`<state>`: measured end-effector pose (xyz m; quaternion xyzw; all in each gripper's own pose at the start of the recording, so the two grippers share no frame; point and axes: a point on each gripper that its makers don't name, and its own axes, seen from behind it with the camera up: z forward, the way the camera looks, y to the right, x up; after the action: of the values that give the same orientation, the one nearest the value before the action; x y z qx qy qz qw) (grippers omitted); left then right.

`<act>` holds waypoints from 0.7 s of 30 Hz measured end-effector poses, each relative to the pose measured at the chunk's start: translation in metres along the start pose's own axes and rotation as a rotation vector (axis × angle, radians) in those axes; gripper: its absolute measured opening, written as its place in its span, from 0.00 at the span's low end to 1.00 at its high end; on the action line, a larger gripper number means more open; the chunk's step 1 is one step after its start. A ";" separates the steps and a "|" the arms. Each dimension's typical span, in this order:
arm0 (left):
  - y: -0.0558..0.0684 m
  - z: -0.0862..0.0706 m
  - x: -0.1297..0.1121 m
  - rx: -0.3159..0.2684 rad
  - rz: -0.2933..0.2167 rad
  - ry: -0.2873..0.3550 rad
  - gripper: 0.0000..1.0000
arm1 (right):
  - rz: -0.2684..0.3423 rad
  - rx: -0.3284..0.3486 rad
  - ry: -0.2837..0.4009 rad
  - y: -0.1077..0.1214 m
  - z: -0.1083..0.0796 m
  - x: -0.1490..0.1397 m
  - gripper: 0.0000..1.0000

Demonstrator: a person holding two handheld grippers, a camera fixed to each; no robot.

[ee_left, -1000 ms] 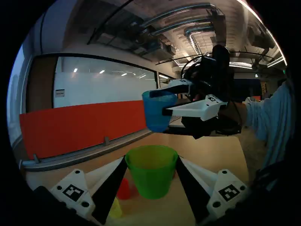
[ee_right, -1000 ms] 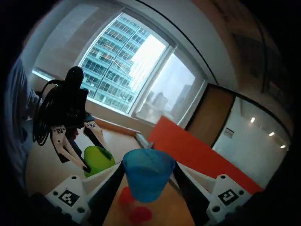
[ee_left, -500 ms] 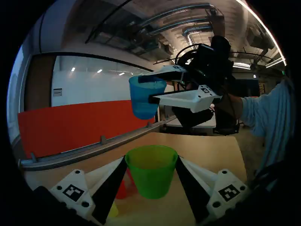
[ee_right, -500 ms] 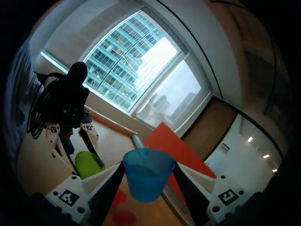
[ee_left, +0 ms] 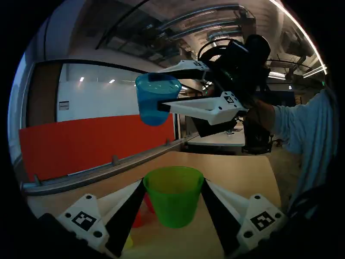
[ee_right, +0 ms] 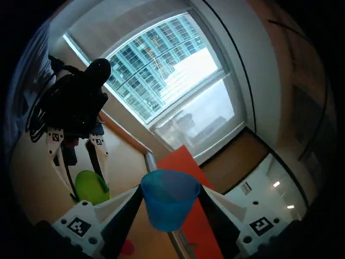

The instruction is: Pour water

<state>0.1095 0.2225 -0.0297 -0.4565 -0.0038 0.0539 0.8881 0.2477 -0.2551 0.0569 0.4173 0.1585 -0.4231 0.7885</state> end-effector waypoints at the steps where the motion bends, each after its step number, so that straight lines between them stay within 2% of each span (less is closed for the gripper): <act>1: 0.001 0.000 0.000 -0.001 0.000 0.000 0.89 | -0.010 0.000 -0.001 0.000 0.001 0.001 0.92; 14: 0.001 0.000 0.004 -0.003 0.002 0.004 0.89 | -0.129 -0.008 -0.005 0.005 0.008 0.008 0.92; 21: 0.003 0.001 0.005 -0.006 0.002 0.004 0.89 | -0.175 -0.011 -0.011 0.007 0.009 0.008 0.92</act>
<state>0.1143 0.2255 -0.0318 -0.4594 -0.0016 0.0539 0.8866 0.2570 -0.2646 0.0616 0.3950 0.1923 -0.4917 0.7518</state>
